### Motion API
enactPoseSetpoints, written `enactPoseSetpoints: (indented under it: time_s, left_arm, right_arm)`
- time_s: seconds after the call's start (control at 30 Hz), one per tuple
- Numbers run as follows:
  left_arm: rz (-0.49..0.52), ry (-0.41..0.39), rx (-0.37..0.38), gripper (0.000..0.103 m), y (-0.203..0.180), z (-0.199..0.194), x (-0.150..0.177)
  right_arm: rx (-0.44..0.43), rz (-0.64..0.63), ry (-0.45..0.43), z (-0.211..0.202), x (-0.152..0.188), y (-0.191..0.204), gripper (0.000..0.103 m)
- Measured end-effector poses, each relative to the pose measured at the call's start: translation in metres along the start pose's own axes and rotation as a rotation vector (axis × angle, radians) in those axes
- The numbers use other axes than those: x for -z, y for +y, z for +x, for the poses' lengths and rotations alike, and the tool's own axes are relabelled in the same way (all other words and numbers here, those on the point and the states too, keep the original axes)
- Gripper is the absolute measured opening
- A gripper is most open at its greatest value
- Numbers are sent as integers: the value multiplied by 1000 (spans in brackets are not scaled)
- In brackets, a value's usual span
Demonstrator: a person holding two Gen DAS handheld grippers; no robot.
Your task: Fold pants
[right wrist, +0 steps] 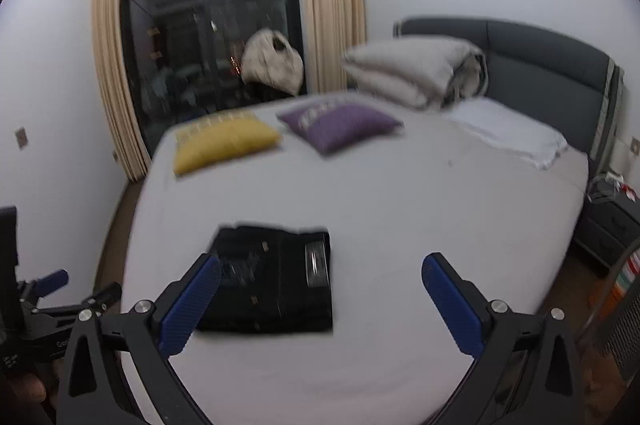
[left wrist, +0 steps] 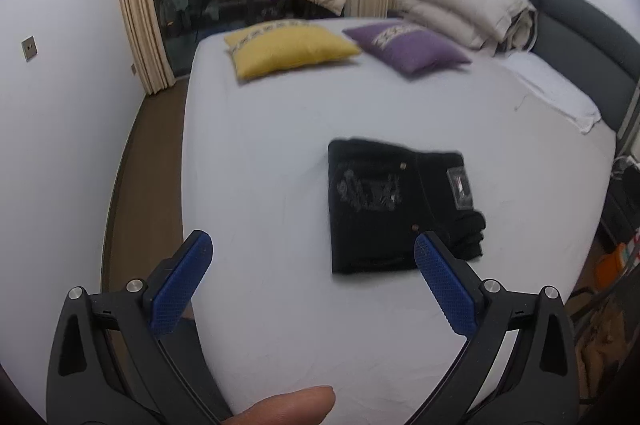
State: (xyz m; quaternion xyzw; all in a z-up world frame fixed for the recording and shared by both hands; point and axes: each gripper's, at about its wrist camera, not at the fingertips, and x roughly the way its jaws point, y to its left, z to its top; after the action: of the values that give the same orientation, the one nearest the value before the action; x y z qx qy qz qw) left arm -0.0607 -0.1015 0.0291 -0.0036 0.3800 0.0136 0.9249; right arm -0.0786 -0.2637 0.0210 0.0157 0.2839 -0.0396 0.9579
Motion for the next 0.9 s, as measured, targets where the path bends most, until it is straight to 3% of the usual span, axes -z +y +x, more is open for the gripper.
enactPoseSetpoints:
  time_s: [0.37,0.9]
  left_arm:
    - [-1,115,19,103,-14,69,18]
    - [-3,144,38,103,-15,77,19]
  right_arm:
    - [20,35,155,27,19,-1,103]
    - [4,-2,193,36,26,11,103]
